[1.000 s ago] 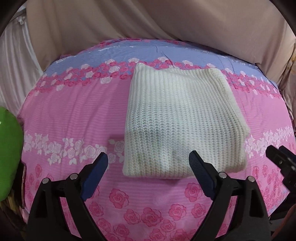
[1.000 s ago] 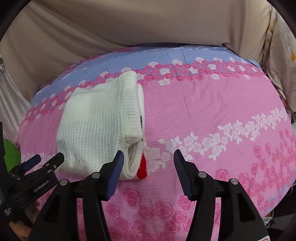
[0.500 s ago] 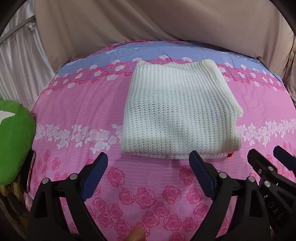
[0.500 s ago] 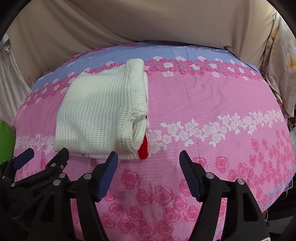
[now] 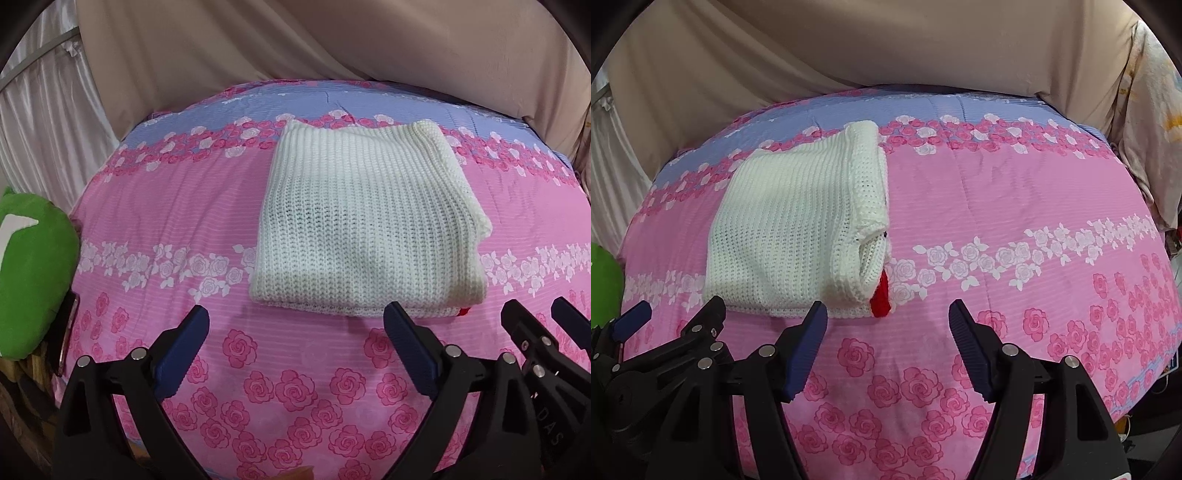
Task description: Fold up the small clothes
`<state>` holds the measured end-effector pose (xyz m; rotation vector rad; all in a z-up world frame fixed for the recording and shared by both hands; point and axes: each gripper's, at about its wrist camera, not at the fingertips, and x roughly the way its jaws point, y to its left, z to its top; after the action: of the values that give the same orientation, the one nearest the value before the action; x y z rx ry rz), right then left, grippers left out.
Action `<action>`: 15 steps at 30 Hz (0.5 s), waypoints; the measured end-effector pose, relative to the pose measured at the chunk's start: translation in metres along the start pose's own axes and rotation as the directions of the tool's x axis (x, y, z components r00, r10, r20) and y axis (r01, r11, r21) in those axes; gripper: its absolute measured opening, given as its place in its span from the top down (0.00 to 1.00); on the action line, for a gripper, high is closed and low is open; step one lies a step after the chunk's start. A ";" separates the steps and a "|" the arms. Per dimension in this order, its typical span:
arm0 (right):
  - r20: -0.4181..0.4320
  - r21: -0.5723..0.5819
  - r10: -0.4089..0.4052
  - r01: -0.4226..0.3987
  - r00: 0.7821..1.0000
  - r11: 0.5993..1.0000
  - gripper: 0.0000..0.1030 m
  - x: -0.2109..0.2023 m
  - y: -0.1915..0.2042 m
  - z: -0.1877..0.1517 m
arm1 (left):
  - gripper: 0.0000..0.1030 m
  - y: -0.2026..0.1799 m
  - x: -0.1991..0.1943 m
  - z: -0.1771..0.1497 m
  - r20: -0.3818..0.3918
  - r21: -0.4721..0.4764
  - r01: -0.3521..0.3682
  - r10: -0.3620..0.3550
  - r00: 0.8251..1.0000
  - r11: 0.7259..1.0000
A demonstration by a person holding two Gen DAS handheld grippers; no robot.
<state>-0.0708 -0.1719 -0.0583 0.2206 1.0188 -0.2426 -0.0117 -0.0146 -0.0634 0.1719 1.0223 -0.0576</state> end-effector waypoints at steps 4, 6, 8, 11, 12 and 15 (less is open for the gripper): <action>0.006 -0.005 -0.002 0.002 1.000 1.000 0.35 -0.001 0.000 0.002 | 0.08 0.000 0.001 0.001 0.000 -0.004 -0.006 0.006 1.000 1.000; 0.006 -0.005 -0.001 0.001 1.000 1.000 0.35 0.000 0.000 0.002 | 0.05 0.001 0.001 0.002 0.002 -0.005 -0.025 0.025 1.000 1.000; 0.005 -0.004 0.002 -0.002 1.000 1.000 0.35 0.000 0.001 0.002 | 0.05 0.002 0.001 0.002 0.003 -0.007 -0.027 0.027 1.000 1.000; 0.004 -0.004 0.000 0.000 1.000 1.000 0.35 0.000 0.001 0.002 | 0.05 0.003 0.002 0.001 0.004 -0.010 -0.022 0.022 1.000 1.000; 0.004 -0.003 0.000 0.000 1.000 1.000 0.35 0.000 0.001 0.002 | 0.05 0.003 0.002 0.001 0.004 -0.010 -0.021 0.021 1.000 1.000; 0.002 -0.004 -0.001 0.001 1.000 1.000 0.35 0.001 0.000 0.003 | 0.05 0.003 0.004 0.001 -0.001 -0.015 -0.028 0.028 1.000 1.000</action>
<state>-0.0683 -0.1727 -0.0577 0.2161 1.0176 -0.2414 -0.0084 -0.0113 -0.0659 0.1727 1.0212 -0.0245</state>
